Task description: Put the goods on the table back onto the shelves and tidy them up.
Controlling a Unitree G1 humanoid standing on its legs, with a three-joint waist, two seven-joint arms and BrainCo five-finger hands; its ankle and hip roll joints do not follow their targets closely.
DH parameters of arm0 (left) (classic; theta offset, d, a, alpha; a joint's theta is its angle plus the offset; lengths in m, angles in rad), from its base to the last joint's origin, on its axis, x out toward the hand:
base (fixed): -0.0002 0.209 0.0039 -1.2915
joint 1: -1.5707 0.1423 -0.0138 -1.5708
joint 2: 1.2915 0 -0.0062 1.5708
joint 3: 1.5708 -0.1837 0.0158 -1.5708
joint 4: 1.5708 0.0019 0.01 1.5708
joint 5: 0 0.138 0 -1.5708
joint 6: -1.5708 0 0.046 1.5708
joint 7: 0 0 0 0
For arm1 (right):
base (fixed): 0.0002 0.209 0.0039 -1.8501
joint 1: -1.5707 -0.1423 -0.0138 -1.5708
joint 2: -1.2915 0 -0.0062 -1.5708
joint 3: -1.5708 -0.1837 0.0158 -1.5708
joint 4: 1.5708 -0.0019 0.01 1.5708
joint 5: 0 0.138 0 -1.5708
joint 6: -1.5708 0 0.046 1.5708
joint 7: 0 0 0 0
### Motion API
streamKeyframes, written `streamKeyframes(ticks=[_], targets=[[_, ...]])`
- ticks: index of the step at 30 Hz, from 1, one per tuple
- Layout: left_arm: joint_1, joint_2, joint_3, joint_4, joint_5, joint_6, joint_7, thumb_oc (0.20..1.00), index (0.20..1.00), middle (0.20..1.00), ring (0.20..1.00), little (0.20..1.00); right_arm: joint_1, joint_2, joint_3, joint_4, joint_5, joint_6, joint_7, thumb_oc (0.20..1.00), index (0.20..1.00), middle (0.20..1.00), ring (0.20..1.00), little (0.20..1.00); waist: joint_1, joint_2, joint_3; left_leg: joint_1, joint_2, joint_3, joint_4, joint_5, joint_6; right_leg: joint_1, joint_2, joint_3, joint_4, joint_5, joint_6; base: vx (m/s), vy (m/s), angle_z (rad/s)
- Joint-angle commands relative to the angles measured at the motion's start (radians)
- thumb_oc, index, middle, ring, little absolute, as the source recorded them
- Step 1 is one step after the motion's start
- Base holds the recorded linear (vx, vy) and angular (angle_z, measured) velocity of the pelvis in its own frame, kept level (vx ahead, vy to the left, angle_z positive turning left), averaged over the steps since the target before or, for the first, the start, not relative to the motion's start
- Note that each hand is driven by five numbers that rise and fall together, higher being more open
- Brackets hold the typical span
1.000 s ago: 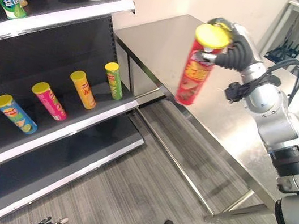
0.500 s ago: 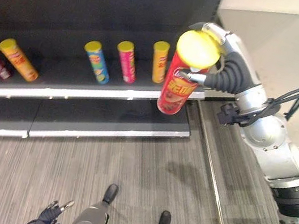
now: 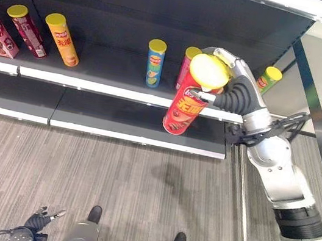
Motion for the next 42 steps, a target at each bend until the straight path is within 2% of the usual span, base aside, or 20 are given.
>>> streamKeyframes(ticks=[1,3,7,9,11,14,18,23,25,26,27,29,31,33,35,36,37,39,40,42], targets=[[0.023,0.023,-0.046,-0.015,0.028,-0.011,-0.015,1.000,1.000,1.000,1.000,1.000,-0.128,-0.121,0.030,0.017,-0.009,-0.013,-0.055,0.200,0.200,0.200,0.200,0.200,-0.007,0.049,-0.055,0.054,0.010,-0.040,-0.210,0.032,0.055,-0.001,0.240,0.135,-0.001,-0.162,-0.016,-0.12,0.315,0.10],[0.025,0.021,-0.037,-0.002,0.024,-0.006,-0.013,1.000,1.000,1.000,1.000,1.000,-0.133,-0.126,0.036,0.033,-0.010,-0.017,-0.061,0.200,0.200,0.200,0.200,0.200,0.012,0.030,-0.064,0.047,-0.035,-0.045,-0.210,0.035,0.070,0.057,0.313,0.111,0.002,-0.232,-0.042,-0.07,0.216,0.09],[0.039,0.000,-0.021,0.010,-0.008,-0.003,-0.012,1.000,1.000,1.000,1.000,1.000,-0.154,-0.121,0.056,0.089,-0.023,-0.012,-0.081,0.200,0.200,0.200,0.200,0.200,0.044,0.007,-0.062,0.034,-0.092,-0.041,-0.210,0.039,0.082,0.052,0.386,0.100,-0.040,-0.249,-0.067,-0.03,0.099,-0.16],[0.042,-0.011,-0.025,0.011,-0.012,-0.009,-0.007,1.000,1.000,1.000,1.000,1.000,-0.173,-0.137,0.054,0.102,-0.037,-0.002,-0.098,0.200,0.200,0.200,0.200,0.200,0.039,0.017,-0.039,0.046,-0.116,-0.058,-0.198,0.029,0.088,0.023,0.396,0.121,-0.035,-0.249,-0.084,0.02,0.125,0.19],[0.048,-0.039,-0.013,0.001,-0.033,-0.012,0.003,1.000,1.000,1.000,1.000,1.000,-0.187,-0.134,0.054,0.098,-0.069,0.015,-0.114,0.200,0.200,0.200,0.200,0.200,0.035,0.034,0.016,-0.019,-0.158,-0.048,-0.036,-0.021,0.066,0.020,0.357,0.097,-0.029,-0.236,-0.098,-0.06,0.181,0.48],[0.059,-0.049,-0.007,0.009,-0.021,-0.006,0.002,1.000,1.000,1.000,1.000,1.000,-0.166,-0.132,0.049,0.102,-0.079,0.026,-0.105,0.200,0.200,0.200,0.200,0.200,0.025,0.049,0.017,-0.061,-0.103,-0.033,-0.001,-0.020,0.044,0.030,0.315,0.096,-0.047,-0.236,-0.086,0.06,0.234,0.35],[0.065,-0.030,-0.021,0.001,-0.002,-0.010,0.005,1.000,1.000,1.000,1.000,1.000,-0.149,-0.111,0.046,0.119,-0.075,0.022,-0.109,0.200,0.200,0.200,0.200,0.200,0.021,0.050,-0.013,-0.090,0.071,-0.090,-0.128,0.084,0.020,0.031,0.245,0.125,-0.067,-0.259,-0.061,0.12,0.274,0.05],[0.075,-0.020,-0.043,-0.031,0.010,-0.021,0.010,1.000,1.000,1.000,1.000,1.000,-0.116,-0.088,0.051,0.144,-0.064,0.024,-0.110,0.200,0.200,0.200,0.200,0.200,0.004,0.059,-0.039,-0.106,0.191,-0.139,-0.154,0.149,-0.023,0.059,0.167,0.189,-0.056,-0.277,-0.024,0.21,0.413,-0.11],[0.092,-0.011,-0.055,-0.067,0.018,-0.028,0.004,1.000,1.000,1.000,1.000,1.000,-0.094,-0.073,0.044,0.130,-0.062,0.022,-0.104,0.200,0.200,0.200,0.200,0.200,0.007,0.075,-0.052,-0.093,0.203,-0.185,-0.142,0.147,-0.040,0.076,0.126,0.223,-0.060,-0.268,-0.004,0.34,0.708,-0.30],[0.097,-0.010,-0.046,-0.056,0.033,-0.021,-0.008,1.000,1.000,1.000,1.000,1.000,-0.056,-0.062,0.009,0.128,-0.076,0.030,-0.092,0.200,0.200,0.200,0.200,0.200,-0.007,0.091,-0.085,-0.045,0.208,-0.154,-0.151,0.084,-0.060,0.086,0.075,0.219,-0.095,-0.223,0.024,0.31,0.617,-0.46],[0.097,-0.008,-0.048,-0.056,0.033,-0.021,-0.008,1.000,1.000,1.000,1.000,1.000,-0.049,-0.062,0.004,0.124,-0.077,0.031,-0.092,0.200,0.200,0.200,0.200,0.200,-0.003,0.088,-0.083,-0.039,0.207,-0.150,-0.151,0.082,-0.060,0.090,0.073,0.221,-0.099,-0.222,0.024,0.28,0.839,-0.41],[0.067,0.013,-0.046,-0.037,0.059,-0.018,-0.010,1.000,1.000,1.000,1.000,1.000,0.038,-0.048,-0.064,0.105,-0.127,0.043,-0.093,0.200,0.200,0.200,0.200,0.200,-0.039,0.101,-0.083,-0.021,0.140,-0.075,-0.139,0.015,-0.042,0.011,-0.035,0.218,-0.102,0.045,0.047,0.08,0.652,-0.08],[0.062,0.021,-0.049,-0.041,0.058,-0.020,-0.008,1.000,1.000,1.000,1.000,1.000,0.044,-0.040,-0.065,0.096,-0.130,0.042,-0.099,0.200,0.200,0.200,0.200,0.200,-0.036,0.102,-0.084,-0.013,0.125,-0.053,-0.152,0.014,-0.030,-0.032,-0.041,0.209,-0.102,0.088,0.034,0.01,0.490,-0.03],[0.049,0.046,-0.039,-0.067,0.054,-0.015,-0.006,1.000,1.000,1.000,1.000,1.000,0.031,-0.031,-0.067,0.089,-0.123,0.039,-0.105,0.200,0.200,0.200,0.200,0.200,-0.037,0.109,-0.077,-0.017,0.084,-0.027,-0.159,0.013,0.001,-0.052,0.001,0.167,-0.102,0.072,0.016,-0.01,0.634,-0.22],[0.034,0.060,-0.037,-0.077,0.041,-0.010,-0.018,1.000,1.000,1.000,1.000,1.000,0.010,-0.048,-0.075,0.094,-0.116,0.034,-0.109,0.200,0.200,0.200,0.200,0.200,-0.035,0.098,-0.069,-0.004,0.020,0.002,-0.192,0.028,0.037,-0.008,0.154,0.148,-0.053,-0.107,-0.014,-0.02,0.509,-0.27],[0.034,0.060,-0.036,-0.077,0.041,-0.010,-0.018,1.000,1.000,1.000,1.000,1.000,0.008,-0.048,-0.074,0.094,-0.115,0.034,-0.110,0.200,0.200,0.200,0.200,0.200,-0.035,0.098,-0.070,-0.006,0.020,0.002,-0.193,0.031,0.037,-0.012,0.154,0.148,-0.050,-0.107,-0.013,-0.01,0.411,-0.18],[0.028,0.058,-0.040,-0.062,0.041,-0.006,-0.017,1.000,1.000,1.000,1.000,1.000,-0.011,-0.061,-0.063,0.109,-0.103,0.023,-0.119,0.200,0.200,0.200,0.200,0.200,-0.023,0.080,-0.070,0.001,-0.037,0.005,-0.205,0.028,0.058,0.029,0.265,0.149,-0.039,-0.205,-0.029,0.00,0.346,-0.08],[0.022,0.052,-0.044,-0.055,0.044,-0.003,-0.019,1.000,1.000,1.000,1.000,1.000,-0.015,-0.065,-0.059,0.114,-0.099,0.019,-0.121,0.200,0.200,0.200,0.200,0.200,-0.022,0.074,-0.070,0.009,-0.064,-0.004,-0.210,0.029,0.065,0.027,0.310,0.175,-0.029,-0.222,-0.035,0.03,0.292,0.03],[0.005,0.037,-0.056,-0.025,0.037,0.002,-0.019,1.000,1.000,1.000,1.000,1.000,-0.018,-0.070,-0.052,0.129,-0.088,0.019,-0.124,0.200,0.200,0.200,0.200,0.200,-0.037,0.066,-0.047,0.034,-0.107,-0.029,-0.209,0.024,0.077,-0.042,0.401,0.248,-0.020,-0.207,-0.059,0.11,0.192,0.02],[0.003,0.024,-0.067,-0.015,0.043,-0.001,-0.014,1.000,1.000,1.000,1.000,1.000,-0.033,-0.091,-0.054,0.138,-0.085,0.033,-0.132,0.200,0.200,0.200,0.200,0.200,-0.045,0.073,-0.021,0.061,-0.136,-0.053,-0.197,0.012,0.087,-0.028,0.412,0.252,-0.016,-0.214,-0.078,0.13,0.179,0.19]])
